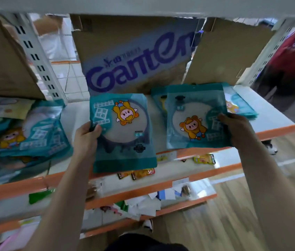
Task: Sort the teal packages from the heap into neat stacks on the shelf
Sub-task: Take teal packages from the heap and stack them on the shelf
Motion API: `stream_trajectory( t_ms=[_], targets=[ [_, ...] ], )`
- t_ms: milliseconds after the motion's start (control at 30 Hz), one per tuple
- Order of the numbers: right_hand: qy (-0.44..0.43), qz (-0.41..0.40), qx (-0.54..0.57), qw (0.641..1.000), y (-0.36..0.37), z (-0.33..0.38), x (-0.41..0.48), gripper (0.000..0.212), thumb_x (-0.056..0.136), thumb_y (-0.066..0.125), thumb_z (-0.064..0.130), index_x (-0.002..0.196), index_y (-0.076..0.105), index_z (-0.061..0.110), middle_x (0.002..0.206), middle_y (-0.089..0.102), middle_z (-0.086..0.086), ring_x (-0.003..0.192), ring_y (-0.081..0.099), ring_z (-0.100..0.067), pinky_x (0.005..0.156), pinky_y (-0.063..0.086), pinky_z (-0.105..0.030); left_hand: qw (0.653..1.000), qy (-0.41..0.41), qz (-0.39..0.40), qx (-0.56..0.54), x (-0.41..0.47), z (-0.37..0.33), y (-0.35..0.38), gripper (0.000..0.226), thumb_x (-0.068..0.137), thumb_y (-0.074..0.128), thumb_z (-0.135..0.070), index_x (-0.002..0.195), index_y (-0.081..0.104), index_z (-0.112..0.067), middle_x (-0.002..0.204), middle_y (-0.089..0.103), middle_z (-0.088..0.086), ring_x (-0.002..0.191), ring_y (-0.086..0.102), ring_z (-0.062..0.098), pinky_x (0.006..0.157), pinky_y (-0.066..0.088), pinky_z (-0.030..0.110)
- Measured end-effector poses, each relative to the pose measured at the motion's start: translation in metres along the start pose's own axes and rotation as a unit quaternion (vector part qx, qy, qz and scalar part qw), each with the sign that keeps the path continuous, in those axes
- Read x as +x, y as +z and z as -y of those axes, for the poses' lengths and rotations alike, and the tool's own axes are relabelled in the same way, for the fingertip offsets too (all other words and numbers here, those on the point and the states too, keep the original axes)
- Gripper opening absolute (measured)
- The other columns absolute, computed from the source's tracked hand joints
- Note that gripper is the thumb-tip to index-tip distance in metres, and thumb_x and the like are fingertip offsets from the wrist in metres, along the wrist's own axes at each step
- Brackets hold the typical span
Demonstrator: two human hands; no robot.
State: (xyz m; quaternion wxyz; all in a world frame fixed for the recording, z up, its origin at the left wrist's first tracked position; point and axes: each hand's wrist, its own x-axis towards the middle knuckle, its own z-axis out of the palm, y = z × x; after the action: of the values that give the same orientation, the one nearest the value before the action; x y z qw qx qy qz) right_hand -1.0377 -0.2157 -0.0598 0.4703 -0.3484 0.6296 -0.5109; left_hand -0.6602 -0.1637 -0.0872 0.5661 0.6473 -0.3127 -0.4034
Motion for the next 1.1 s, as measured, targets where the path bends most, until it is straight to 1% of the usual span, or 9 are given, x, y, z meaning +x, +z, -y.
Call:
stream_trajectory(
  t_ms=[67,200,267,367,533,667,767,933,1100],
  targets=[
    [-0.005,0.003,-0.008,1.000,0.000,0.010,0.019,0.010,0.092,0.062,0.008,0.097,0.066,0.001,0.069,0.073,-0.004,0.061,0.070,-0.018,0.058,0.060,-0.033,1.000,-0.009,-0.016,0.007,0.012,0.000,0.009,0.013,0.098,0.054,-0.015,0.107,0.062,-0.017,0.088,0.066,-0.005,0.084,0.063,0.018,0.078,0.053,0.038],
    [0.001,0.011,-0.032,0.999,0.009,0.021,0.062,0.024,0.085,0.071,0.010,0.105,0.068,-0.003,0.095,0.072,-0.018,0.083,0.071,-0.030,0.080,0.058,-0.047,1.000,-0.014,-0.019,-0.006,0.034,-0.004,0.019,0.018,0.098,0.052,-0.015,0.114,0.060,-0.014,0.094,0.067,0.002,0.081,0.064,0.017,0.069,0.053,0.035],
    [0.009,0.017,-0.045,0.999,0.018,0.022,0.083,0.019,0.084,0.072,0.010,0.100,0.069,0.000,0.096,0.071,-0.018,0.085,0.070,-0.031,0.083,0.056,-0.049,1.000,-0.010,-0.022,0.002,0.042,-0.006,0.019,0.019,0.098,0.053,-0.014,0.115,0.062,-0.012,0.098,0.068,0.007,0.082,0.065,0.021,0.075,0.055,0.041],
    [0.019,0.041,-0.072,0.996,0.034,0.023,0.108,0.017,0.085,0.071,0.010,0.100,0.068,0.001,0.094,0.072,-0.016,0.078,0.071,-0.025,0.080,0.058,-0.044,0.999,-0.015,-0.028,0.012,0.052,-0.006,0.018,0.018,0.097,0.055,-0.015,0.113,0.063,-0.015,0.095,0.069,0.003,0.085,0.065,0.022,0.085,0.053,0.044],
    [-0.001,0.052,-0.162,0.985,0.049,0.019,0.133,0.032,0.078,0.078,0.014,0.106,0.067,0.004,0.086,0.070,-0.007,0.076,0.069,-0.020,0.070,0.058,-0.033,0.999,-0.019,-0.025,0.002,0.052,-0.007,0.026,0.015,0.098,0.052,-0.013,0.094,0.063,-0.023,0.093,0.068,0.004,0.082,0.065,0.019,0.079,0.054,0.040],
    [-0.034,0.074,-0.271,0.959,0.051,0.014,0.146,0.047,0.070,0.085,0.024,0.108,0.066,0.004,0.090,0.068,-0.007,0.079,0.066,-0.021,0.070,0.053,-0.031,1.000,-0.019,-0.023,-0.009,0.044,-0.011,0.040,0.014,0.099,0.049,-0.013,0.100,0.062,-0.019,0.095,0.067,0.005,0.087,0.065,0.021,0.080,0.053,0.040],
    [-0.075,0.071,-0.332,0.938,0.050,0.015,0.149,0.046,0.072,0.084,0.030,0.106,0.068,0.004,0.093,0.068,-0.008,0.081,0.065,-0.023,0.071,0.049,-0.031,0.999,-0.019,-0.035,-0.020,0.035,-0.011,0.049,0.017,0.100,0.049,-0.013,0.098,0.063,-0.021,0.097,0.068,0.006,0.089,0.064,0.023,0.079,0.053,0.041],
    [-0.100,0.084,-0.379,0.916,0.046,0.017,0.150,0.043,0.078,0.079,0.031,0.107,0.066,0.003,0.088,0.063,-0.006,0.065,0.053,-0.010,0.057,0.041,-0.026,0.998,-0.021,-0.045,-0.043,0.020,-0.008,0.065,0.017,0.099,0.048,-0.011,0.111,0.061,-0.012,0.100,0.067,0.007,0.086,0.065,0.020,0.069,0.053,0.032],
    [-0.116,0.094,-0.397,0.906,0.039,0.014,0.151,0.042,0.079,0.078,0.030,0.107,0.065,0.002,0.088,0.062,-0.006,0.063,0.051,-0.006,0.050,0.036,-0.020,0.998,-0.016,-0.048,-0.042,0.008,-0.004,0.075,0.020,0.100,0.048,-0.011,0.116,0.059,-0.009,0.099,0.066,0.007,0.087,0.064,0.019,0.066,0.055,0.029]
  ],
)
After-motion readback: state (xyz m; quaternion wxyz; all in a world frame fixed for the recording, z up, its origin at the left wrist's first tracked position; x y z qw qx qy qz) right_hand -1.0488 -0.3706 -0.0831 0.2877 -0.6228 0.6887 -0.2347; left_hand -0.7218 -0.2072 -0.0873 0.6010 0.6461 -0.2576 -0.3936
